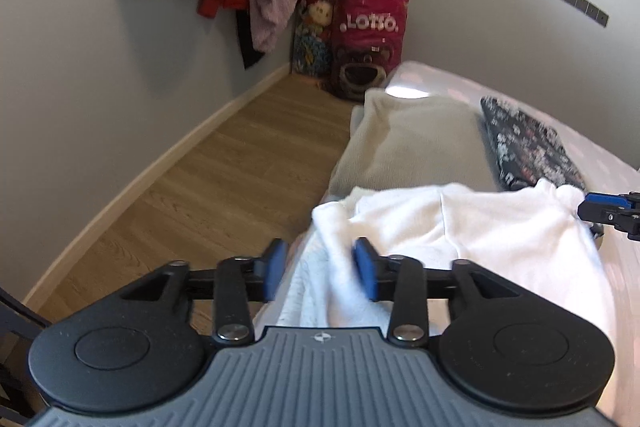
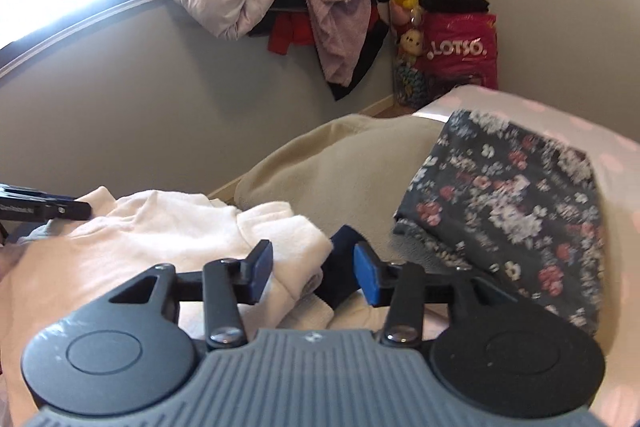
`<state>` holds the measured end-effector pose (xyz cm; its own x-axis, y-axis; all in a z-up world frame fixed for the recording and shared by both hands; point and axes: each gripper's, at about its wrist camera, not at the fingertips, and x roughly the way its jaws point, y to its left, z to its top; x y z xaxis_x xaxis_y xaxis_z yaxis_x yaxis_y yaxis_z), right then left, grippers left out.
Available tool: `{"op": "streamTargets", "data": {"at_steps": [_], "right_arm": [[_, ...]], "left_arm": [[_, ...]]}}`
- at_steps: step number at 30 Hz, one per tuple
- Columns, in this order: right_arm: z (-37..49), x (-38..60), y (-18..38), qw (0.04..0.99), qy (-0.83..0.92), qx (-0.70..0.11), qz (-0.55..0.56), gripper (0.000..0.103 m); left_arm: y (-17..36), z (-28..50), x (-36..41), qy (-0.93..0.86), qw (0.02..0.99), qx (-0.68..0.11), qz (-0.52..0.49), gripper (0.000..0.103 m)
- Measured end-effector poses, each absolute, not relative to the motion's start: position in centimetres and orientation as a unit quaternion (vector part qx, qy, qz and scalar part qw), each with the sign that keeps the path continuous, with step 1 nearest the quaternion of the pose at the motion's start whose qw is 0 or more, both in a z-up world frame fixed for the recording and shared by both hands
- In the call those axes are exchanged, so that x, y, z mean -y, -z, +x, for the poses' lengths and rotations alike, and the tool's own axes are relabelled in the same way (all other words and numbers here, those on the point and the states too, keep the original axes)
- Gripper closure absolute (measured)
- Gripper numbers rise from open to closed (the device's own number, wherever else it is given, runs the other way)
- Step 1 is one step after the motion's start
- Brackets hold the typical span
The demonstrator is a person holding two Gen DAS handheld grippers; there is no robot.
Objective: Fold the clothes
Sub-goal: 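Lower the folded shirt onto the stack of folded clothes with both grippers, then open both grippers and release the shirt on the stack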
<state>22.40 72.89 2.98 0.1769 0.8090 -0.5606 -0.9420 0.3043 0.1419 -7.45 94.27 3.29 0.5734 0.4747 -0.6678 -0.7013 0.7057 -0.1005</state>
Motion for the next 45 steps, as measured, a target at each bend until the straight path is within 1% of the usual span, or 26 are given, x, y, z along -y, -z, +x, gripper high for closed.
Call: {"op": "streamTargets", "data": {"at_steps": [4, 7, 11, 16, 19, 21, 24, 27, 33, 35, 37, 39, 40, 43, 45], "right_arm": [[19.2, -70.5, -5.0, 0.761, -0.592, -0.237, -0.120, 0.055], [15.8, -69.3, -5.7, 0.740, -0.622, -0.223, -0.127, 0.055], [10.0, -68.5, -5.3, 0.709, -0.655, -0.211, -0.158, 0.056], [4.6, -68.6, -2.9, 0.694, -0.659, -0.196, -0.211, 0.057], [4.0, -69.4, -0.8, 0.698, -0.643, -0.206, -0.238, 0.058], [4.2, -69.7, 0.6, 0.694, -0.639, -0.217, -0.252, 0.058], [4.3, -69.7, 1.3, 0.693, -0.640, -0.212, -0.254, 0.058], [4.5, -69.8, 2.1, 0.693, -0.642, -0.206, -0.256, 0.058], [4.4, -69.6, 1.2, 0.690, -0.638, -0.228, -0.256, 0.057], [4.5, -69.3, 0.4, 0.690, -0.637, -0.238, -0.248, 0.055], [4.4, -68.5, -0.7, 0.696, -0.635, -0.245, -0.230, 0.053], [4.3, -67.5, -1.9, 0.705, -0.630, -0.248, -0.210, 0.038], [4.1, -66.8, -2.4, 0.710, -0.627, -0.248, -0.204, 0.036], [3.4, -65.0, -3.8, 0.722, -0.616, -0.250, -0.194, 0.035], [2.9, -63.4, -4.8, 0.725, -0.617, -0.251, -0.178, 0.029]], "left_arm": [[-5.2, -10.1, -92.1, -0.328, 0.883, -0.289, -0.171, 0.060], [-6.0, -10.8, -89.7, -0.305, 0.896, -0.286, -0.152, 0.067], [-5.9, -10.8, -86.9, -0.286, 0.905, -0.291, -0.122, 0.068], [-3.9, -10.1, -85.4, -0.289, 0.897, -0.318, -0.104, 0.070], [-2.2, -10.1, -86.1, -0.297, 0.885, -0.333, -0.131, 0.070], [-0.8, -10.3, -86.7, -0.295, 0.878, -0.343, -0.158, 0.068], [0.5, -10.8, -87.2, -0.293, 0.881, -0.332, -0.170, 0.067], [0.9, -11.1, -87.3, -0.299, 0.879, -0.322, -0.185, 0.067], [-0.1, -10.8, -86.2, -0.318, 0.875, -0.326, -0.162, 0.067], [-0.9, -11.1, -85.5, -0.326, 0.876, -0.319, -0.159, 0.066], [-1.8, -11.7, -84.7, -0.333, 0.878, -0.306, -0.159, 0.062], [-2.7, -12.4, -83.6, -0.334, 0.881, -0.294, -0.164, 0.049], [-3.1, -12.8, -83.0, -0.334, 0.881, -0.289, -0.168, 0.048], [-4.1, -13.7, -80.8, -0.338, 0.881, -0.281, -0.176, 0.043], [-4.4, -14.2, -79.0, -0.342, 0.879, -0.282, -0.173, 0.042]]}}
